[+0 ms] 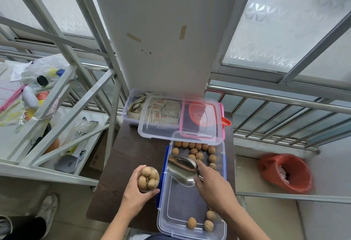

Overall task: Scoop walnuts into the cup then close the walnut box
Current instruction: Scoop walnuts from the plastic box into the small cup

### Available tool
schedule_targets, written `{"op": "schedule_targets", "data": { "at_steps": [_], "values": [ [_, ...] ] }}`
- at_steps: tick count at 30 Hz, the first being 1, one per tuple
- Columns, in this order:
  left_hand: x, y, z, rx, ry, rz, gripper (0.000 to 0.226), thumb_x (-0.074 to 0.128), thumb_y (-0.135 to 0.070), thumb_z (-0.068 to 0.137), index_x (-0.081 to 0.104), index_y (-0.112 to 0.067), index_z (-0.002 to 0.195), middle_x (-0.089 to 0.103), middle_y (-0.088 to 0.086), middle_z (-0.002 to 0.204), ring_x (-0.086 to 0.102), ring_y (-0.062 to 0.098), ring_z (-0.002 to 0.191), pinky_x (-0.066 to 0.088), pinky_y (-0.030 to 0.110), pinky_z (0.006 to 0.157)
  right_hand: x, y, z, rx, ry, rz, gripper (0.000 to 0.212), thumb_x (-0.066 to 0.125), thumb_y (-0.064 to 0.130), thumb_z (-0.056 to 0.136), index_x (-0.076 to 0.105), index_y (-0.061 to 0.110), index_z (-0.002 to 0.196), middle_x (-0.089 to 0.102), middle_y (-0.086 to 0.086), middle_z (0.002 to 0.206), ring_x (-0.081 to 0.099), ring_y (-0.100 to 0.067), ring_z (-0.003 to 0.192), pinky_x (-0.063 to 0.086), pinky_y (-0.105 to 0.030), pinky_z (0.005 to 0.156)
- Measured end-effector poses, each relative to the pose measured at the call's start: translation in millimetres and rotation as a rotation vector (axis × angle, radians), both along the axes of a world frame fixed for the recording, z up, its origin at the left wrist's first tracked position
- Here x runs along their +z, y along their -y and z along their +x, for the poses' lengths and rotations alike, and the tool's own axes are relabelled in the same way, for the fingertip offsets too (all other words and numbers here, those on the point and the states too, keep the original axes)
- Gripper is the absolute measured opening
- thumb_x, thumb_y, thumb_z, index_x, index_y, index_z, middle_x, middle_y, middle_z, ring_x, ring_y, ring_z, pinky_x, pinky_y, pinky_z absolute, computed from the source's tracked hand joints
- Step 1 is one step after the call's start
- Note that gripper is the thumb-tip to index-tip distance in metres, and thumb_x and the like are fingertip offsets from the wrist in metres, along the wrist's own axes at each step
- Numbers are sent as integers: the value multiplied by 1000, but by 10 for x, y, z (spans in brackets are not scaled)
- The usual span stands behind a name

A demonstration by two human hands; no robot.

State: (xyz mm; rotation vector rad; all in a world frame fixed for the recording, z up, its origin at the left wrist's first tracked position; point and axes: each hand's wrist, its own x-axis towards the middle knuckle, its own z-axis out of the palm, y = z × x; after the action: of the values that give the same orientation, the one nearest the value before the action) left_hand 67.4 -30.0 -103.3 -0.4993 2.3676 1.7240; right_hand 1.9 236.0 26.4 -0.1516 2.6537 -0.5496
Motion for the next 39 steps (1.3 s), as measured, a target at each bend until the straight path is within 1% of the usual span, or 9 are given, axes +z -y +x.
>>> {"op": "schedule_targets", "data": {
  "at_steps": [5, 9, 13, 15, 18, 22, 25, 29, 39],
  "values": [
    [-10, -4, -12, -22, 6, -28, 95, 104, -30, 59, 50, -57, 131, 61, -24, 134, 61, 10, 129, 50, 31, 113, -617, -509, 99, -214, 389, 26, 10, 46, 28, 93, 51, 22, 98, 64, -2, 86, 63, -29, 80, 53, -38, 71],
    [-1, -31, -25, 9, 15, -62, 94, 103, -30, 63, 47, -53, 134, 58, -16, 139, 60, 11, 130, 50, 40, 115, -787, -543, 244, -511, 642, -249, 16, 45, 12, 97, 53, 6, 84, 55, -8, 65, 49, -17, 41, 36, -24, 41],
    [33, -83, 39, 21, -6, -134, 110, 100, -28, 69, 33, -42, 155, 46, -8, 155, 48, 10, 143, 42, 40, 122, -945, -373, 288, -517, 660, -269, 17, 42, 13, 97, 51, 8, 83, 57, -10, 67, 50, -18, 43, 40, -26, 42],
    [79, -112, 70, -11, -80, -288, 116, 97, -27, 73, 24, -35, 162, 35, -6, 165, 38, 12, 150, 39, 37, 121, -1058, -276, 281, -365, 607, -138, 14, 45, 22, 95, 52, 10, 93, 67, -16, 91, 65, -30, 72, 54, -36, 64],
    [93, -124, 80, -173, -258, -584, 98, 76, -48, 90, 21, -27, 167, 24, -5, 175, 22, 17, 162, 31, 40, 124, -1170, -107, 301, -195, 492, -24, 27, 44, 26, 100, 51, 10, 120, 69, -20, 124, 64, -41, 113, 44, -41, 77],
    [13, -124, 109, -328, -283, -715, 67, 39, -52, 106, 22, -30, 168, 14, -10, 178, 11, 16, 165, 33, 37, 124, -1323, 20, 300, -247, 468, -125, 33, 44, 31, 103, 49, 15, 131, 70, -14, 123, 68, -34, 106, 55, -41, 81],
    [-58, -94, 126, -358, -308, -769, 61, 36, -45, 109, 31, -24, 166, 21, -6, 177, 16, 23, 165, 32, 41, 127, -1441, 8, 284, -342, 513, -234, 28, 45, 30, 102, 52, 17, 126, 70, -9, 106, 71, -29, 86, 58, -36, 69],
    [-141, -76, 169, -422, -406, -831, 56, 36, -29, 110, 35, -16, 164, 26, 0, 176, 26, 28, 162, 19, 45, 131, -1450, 42, 267, -622, 591, -487, 24, 42, 19, 107, 57, 4, 119, 62, -10, 77, 59, -16, 54, 45, -24, 46],
    [-8, -88, 135, -497, -307, -962, 60, 34, -31, 110, 27, -10, 165, 24, 7, 176, 28, 28, 161, 20, 47, 128, -1535, 209, 91, -751, 501, -660, 23, 45, 16, 106, 62, 6, 116, 67, -13, 76, 64, -15, 54, 49, -24, 47]
  ]
}}
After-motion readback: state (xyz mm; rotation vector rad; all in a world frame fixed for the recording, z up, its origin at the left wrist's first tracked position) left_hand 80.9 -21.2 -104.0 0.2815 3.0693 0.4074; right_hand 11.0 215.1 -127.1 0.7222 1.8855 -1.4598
